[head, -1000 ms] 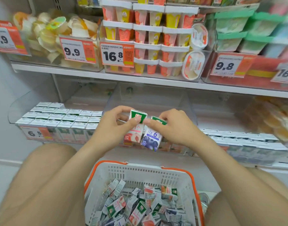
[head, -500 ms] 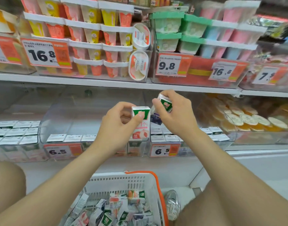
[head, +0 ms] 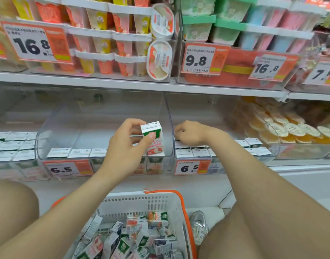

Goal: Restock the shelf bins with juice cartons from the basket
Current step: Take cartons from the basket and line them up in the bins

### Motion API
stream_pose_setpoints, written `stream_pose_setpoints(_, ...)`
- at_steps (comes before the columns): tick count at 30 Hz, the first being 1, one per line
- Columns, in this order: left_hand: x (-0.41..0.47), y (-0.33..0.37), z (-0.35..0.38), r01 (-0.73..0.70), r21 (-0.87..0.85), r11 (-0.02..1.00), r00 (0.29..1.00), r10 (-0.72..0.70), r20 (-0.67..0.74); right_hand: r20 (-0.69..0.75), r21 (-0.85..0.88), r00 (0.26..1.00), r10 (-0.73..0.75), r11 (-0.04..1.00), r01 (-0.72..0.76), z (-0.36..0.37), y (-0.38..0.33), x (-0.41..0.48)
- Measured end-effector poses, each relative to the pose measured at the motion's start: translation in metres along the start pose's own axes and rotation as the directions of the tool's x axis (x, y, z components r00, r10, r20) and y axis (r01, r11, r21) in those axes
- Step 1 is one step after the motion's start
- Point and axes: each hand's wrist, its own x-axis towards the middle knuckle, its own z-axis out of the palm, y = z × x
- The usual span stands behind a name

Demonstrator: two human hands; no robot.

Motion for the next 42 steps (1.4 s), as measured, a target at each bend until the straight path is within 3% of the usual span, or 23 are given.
stream_pose_setpoints(5,0.0,0.005,-0.009,-0.015,0.015,1.0,0.999,0.015,0.043,-0.017,-0.04,0.999,0.047,0.998,-0.047,0.0,-0.004,0.0)
stream_pose_setpoints(8,-0.001,0.01,-0.02,-0.024,0.005,1.0,0.999,0.024,0.047,-0.224,-0.004,0.973,0.055,0.998,-0.057,-0.006,-0.017,-0.007)
stream_pose_setpoints(11,-0.003,0.017,-0.037,-0.013,-0.043,0.999,0.997,0.016,0.071,-0.554,-0.017,0.832,0.017,0.999,-0.032,-0.01,-0.048,-0.03)
stream_pose_setpoints(13,-0.005,0.021,-0.052,0.005,-0.058,0.998,0.995,0.001,0.1,-0.668,0.076,0.743,-0.04,0.99,0.122,-0.003,-0.076,-0.055)
stream_pose_setpoints(16,-0.007,0.027,-0.076,0.036,-0.079,0.996,0.994,-0.028,0.103,-0.56,0.346,0.811,-0.172,0.841,0.417,0.017,-0.115,-0.078)
stream_pose_setpoints(19,-0.009,0.031,-0.103,0.102,-0.129,0.986,0.995,-0.102,0.008,-0.421,0.544,0.853,-0.307,0.668,0.508,0.036,-0.143,-0.075)
stream_pose_setpoints(22,-0.013,0.036,-0.133,0.145,-0.128,0.981,0.987,-0.152,-0.053,-0.431,0.673,0.854,-0.292,0.526,0.52,0.045,-0.17,-0.069)
stream_pose_setpoints(26,-0.019,0.041,-0.171,0.112,-0.032,0.993,0.99,-0.114,-0.081,-0.39,0.749,0.877,-0.281,0.456,0.48,0.051,-0.216,-0.059)
stream_pose_setpoints(30,-0.011,0.025,-0.221,0.197,0.154,0.968,0.974,-0.175,-0.145,-0.445,0.736,0.886,-0.132,0.51,0.446,0.062,-0.268,-0.043)
stream_pose_setpoints(32,-0.003,0.004,-0.256,0.238,0.432,0.87,0.953,-0.124,-0.275,-0.501,0.694,0.857,-0.115,0.539,0.478,0.068,-0.296,-0.035)
stream_pose_setpoints(35,0.01,-0.026,-0.302,0.393,0.727,0.562,0.92,-0.237,-0.314,-0.539,0.546,0.802,-0.258,0.618,0.566,0.072,-0.335,-0.02)
stream_pose_setpoints(38,0.019,-0.044,-0.33,0.474,0.813,0.337,0.837,-0.459,-0.297,-0.527,0.345,0.711,-0.465,0.648,0.679,0.08,-0.369,0.009)
stream_pose_setpoints(40,0.024,-0.054,-0.343,0.444,0.852,0.278,0.81,-0.531,-0.249,-0.547,0.204,0.646,-0.532,0.664,0.719,0.088,-0.386,0.034)
stream_pose_setpoints(42,0.026,-0.063,-0.356,0.421,0.873,0.244,0.782,-0.586,-0.213,-0.566,0.185,0.639,-0.521,0.675,0.714,0.096,-0.4,0.06)
